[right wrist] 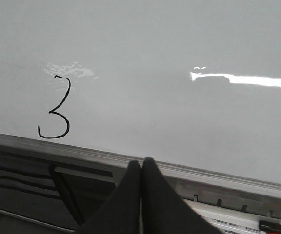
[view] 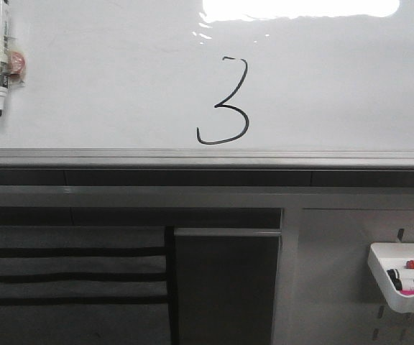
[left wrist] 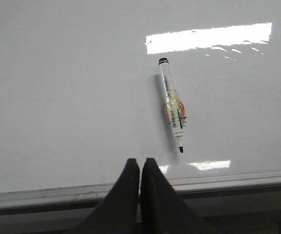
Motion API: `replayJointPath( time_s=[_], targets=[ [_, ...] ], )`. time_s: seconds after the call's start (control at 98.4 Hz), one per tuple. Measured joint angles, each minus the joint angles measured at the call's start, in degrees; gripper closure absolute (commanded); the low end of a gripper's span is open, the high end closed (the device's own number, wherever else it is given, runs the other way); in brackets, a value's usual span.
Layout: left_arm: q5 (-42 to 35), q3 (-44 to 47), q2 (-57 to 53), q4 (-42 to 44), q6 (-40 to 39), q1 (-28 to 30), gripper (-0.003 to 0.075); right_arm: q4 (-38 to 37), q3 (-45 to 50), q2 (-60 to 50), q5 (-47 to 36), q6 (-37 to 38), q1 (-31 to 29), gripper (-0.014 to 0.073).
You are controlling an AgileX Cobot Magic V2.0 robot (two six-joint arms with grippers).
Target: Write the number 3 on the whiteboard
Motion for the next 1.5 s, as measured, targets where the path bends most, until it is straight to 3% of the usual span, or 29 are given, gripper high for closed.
replayJointPath(
  time_s=[0.274,0.549,0.813,1.504],
  targets=[
    [0.0,0.0,0.0,0.0,0.0,0.0,0.0741,0.0,3.5,-4.4,-1.0,0.0,-1.3,0.0663],
    [0.0,0.0,0.0,0.0,0.0,0.0,0.0741,2.2,21.0,-20.1,-14.0,0.0,-5.0,0.0663],
    [0.0,0.0,0.0,0.0,0.0,0.0,0.0741,3.9,33.3,-28.5,-18.5,0.1,-10.2,0.0663],
    [-0.1,0.0,0.0,0.0,-0.1,0.0,0.0741,4.3,33.3,-28.6,-20.6,0.4,-10.7,0.0663]
  ],
)
